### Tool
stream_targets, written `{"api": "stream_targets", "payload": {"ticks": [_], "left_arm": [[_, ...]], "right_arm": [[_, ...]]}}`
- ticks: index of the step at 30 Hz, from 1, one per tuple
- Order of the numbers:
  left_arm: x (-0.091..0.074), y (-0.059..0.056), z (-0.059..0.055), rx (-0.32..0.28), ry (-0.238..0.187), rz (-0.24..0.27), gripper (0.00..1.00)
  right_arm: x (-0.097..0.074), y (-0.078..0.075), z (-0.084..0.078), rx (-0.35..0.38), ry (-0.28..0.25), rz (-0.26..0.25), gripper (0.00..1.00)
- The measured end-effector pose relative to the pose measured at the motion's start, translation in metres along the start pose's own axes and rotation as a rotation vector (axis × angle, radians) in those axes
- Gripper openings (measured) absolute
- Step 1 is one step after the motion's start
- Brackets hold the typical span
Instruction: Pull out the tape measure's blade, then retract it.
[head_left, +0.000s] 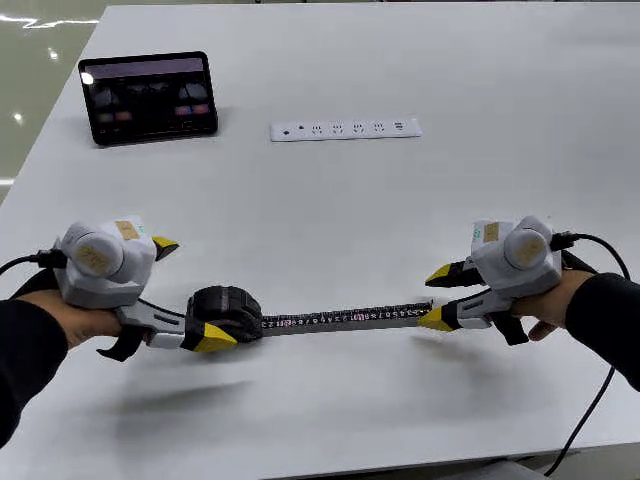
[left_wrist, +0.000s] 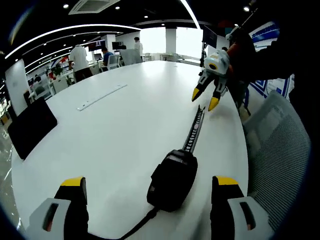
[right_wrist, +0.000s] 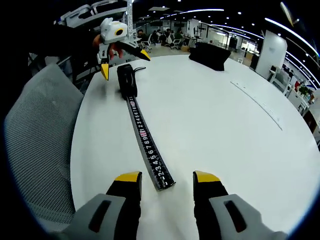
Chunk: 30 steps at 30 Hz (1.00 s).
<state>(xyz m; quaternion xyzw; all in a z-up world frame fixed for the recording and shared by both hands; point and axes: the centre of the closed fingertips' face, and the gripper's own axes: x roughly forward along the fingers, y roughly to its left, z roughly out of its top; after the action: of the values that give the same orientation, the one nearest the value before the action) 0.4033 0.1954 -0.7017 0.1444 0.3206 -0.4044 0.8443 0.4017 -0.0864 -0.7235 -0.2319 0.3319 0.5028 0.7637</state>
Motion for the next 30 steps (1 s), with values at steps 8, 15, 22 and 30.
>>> {"api": "stream_targets", "payload": {"ticks": [8,15,22,30], "left_arm": [[-0.041,0.014,-0.027,-0.182,-0.12,0.126,1.0],[-0.074,0.017,-0.049,-0.26,-0.175,0.189,1.0],[-0.096,0.014,-0.071,-0.295,-0.179,0.247,1.0],[-0.11,-0.001,-0.084,-0.277,-0.167,0.25,1.0]], "right_arm": [[-0.033,0.014,-0.017,0.048,-0.051,-0.099,0.6],[-0.062,0.019,-0.04,0.093,-0.064,-0.176,0.7],[-0.087,0.021,-0.061,0.176,-0.115,-0.262,0.8],[-0.108,0.04,-0.086,0.235,-0.121,-0.283,0.91]]}}
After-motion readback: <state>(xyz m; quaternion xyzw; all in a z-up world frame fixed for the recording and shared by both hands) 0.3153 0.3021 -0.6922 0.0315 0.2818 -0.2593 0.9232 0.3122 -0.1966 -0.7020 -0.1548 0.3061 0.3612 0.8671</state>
